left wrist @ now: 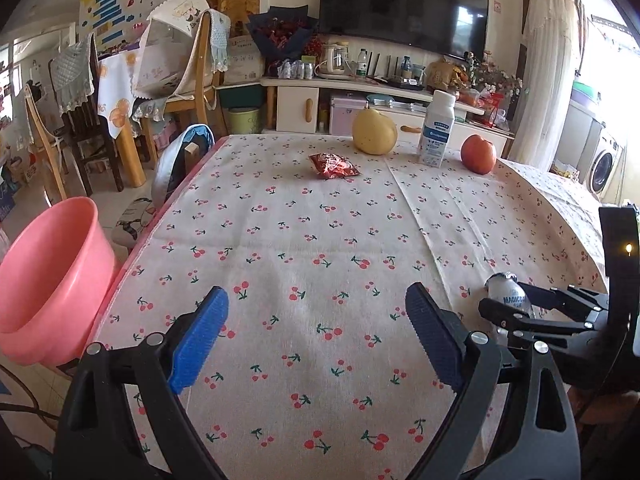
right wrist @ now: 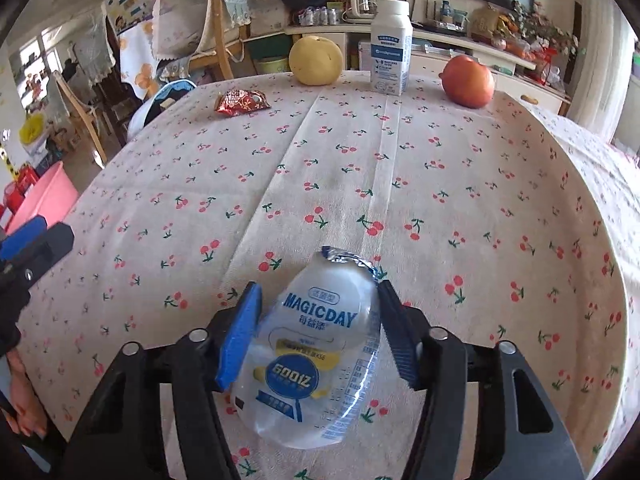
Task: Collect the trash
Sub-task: 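Grasp the clear Magicday yogurt pouch with the right gripper while the left gripper grasps the red snack bag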
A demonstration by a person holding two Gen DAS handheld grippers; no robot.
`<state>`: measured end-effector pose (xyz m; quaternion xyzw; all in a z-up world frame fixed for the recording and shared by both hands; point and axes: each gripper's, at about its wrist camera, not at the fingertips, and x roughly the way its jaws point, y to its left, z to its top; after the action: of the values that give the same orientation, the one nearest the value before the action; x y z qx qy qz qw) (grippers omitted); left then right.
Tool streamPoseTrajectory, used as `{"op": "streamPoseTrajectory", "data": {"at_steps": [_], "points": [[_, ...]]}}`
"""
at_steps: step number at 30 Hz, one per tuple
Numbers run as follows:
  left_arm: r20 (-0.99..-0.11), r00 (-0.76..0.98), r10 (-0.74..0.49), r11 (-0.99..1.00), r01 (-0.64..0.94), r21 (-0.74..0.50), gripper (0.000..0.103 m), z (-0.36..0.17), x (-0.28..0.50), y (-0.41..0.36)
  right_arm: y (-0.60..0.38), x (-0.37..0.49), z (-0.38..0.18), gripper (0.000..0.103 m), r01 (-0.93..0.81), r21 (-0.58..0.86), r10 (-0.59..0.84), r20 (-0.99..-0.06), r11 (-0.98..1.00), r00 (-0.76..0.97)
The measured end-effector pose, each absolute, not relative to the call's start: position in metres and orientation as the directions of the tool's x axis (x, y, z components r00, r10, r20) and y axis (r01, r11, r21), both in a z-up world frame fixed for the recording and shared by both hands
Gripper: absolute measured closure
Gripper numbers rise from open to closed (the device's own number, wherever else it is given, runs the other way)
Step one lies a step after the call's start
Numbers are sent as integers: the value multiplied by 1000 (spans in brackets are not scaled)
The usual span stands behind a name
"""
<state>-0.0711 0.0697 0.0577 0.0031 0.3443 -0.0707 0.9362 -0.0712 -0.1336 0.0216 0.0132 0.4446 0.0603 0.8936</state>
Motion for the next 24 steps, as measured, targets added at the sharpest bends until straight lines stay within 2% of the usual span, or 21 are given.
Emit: {"op": "streamPoseTrajectory", "data": {"at_steps": [5, 9, 15, 18, 24], "points": [[-650, 752, -111, 992, 122, -28, 12, 64, -40, 59, -135, -71, 22, 48, -120, 73, 131, -788, 990, 602], [-655, 746, -115, 989, 150, -3, 12, 66, -5, 41, -139, -73, 31, 58, -132, 99, 161, -765, 986, 623], [-710, 688, -149, 989, 116, -95, 12, 53, 61, 25, -147, -68, 37, 69, -134, 153, 204, -745, 979, 635], [-734, 663, -144, 989, 69, -132, 12, 41, 93, 19, -152, -64, 36, 69, -133, 179, 222, -745, 975, 629], [-763, 640, -96, 991, -7, -130, 12, 25, 141, 12, -157, -62, 34, 67, -137, 215, 253, -746, 967, 616]]}}
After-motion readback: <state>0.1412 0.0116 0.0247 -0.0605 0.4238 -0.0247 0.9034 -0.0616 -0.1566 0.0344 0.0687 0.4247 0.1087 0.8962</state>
